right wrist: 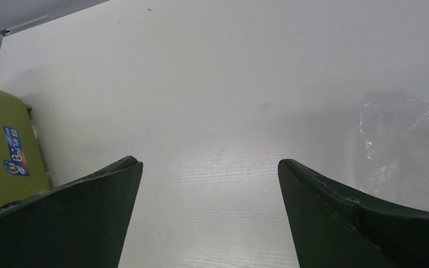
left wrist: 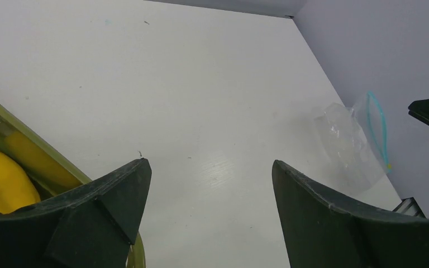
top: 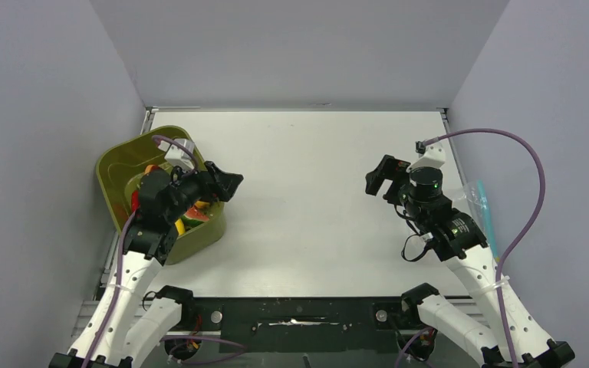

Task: Place the food in the zip-top bag and seal the zipper
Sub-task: Pick up the zipper food storage bag at the corner of the board.

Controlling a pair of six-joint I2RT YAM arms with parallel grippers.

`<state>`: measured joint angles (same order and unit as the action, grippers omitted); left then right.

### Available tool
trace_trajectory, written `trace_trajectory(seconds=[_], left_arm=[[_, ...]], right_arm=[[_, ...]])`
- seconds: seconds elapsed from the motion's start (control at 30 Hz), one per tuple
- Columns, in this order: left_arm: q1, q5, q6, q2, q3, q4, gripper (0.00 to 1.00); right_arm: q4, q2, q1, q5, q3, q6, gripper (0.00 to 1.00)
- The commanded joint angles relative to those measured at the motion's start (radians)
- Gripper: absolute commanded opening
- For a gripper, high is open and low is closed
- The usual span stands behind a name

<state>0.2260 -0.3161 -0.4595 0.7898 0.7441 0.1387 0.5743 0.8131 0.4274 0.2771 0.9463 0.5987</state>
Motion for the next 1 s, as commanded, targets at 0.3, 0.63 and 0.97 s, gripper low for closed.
trace_trajectory(seconds=[0.3,0.63,0.97], left_arm=[[-0.007,0.02,0.012,-0.046,-0.003,-0.024,0.8],[-0.007,0.055,0.032,-0.036,-0.026,0.009,0.8],[-0.005,0.07,0.059,-0.033,-0.036,0.033,0.8]], right_arm=[[0.03,0.028,0.008,0.147,0.063,0.063,0.98],[0.239,0.165,-0.044,0.361,0.127,0.253,0.8],[0.186,0.275,-0.269,0.299,0.056,0.229,0.55]])
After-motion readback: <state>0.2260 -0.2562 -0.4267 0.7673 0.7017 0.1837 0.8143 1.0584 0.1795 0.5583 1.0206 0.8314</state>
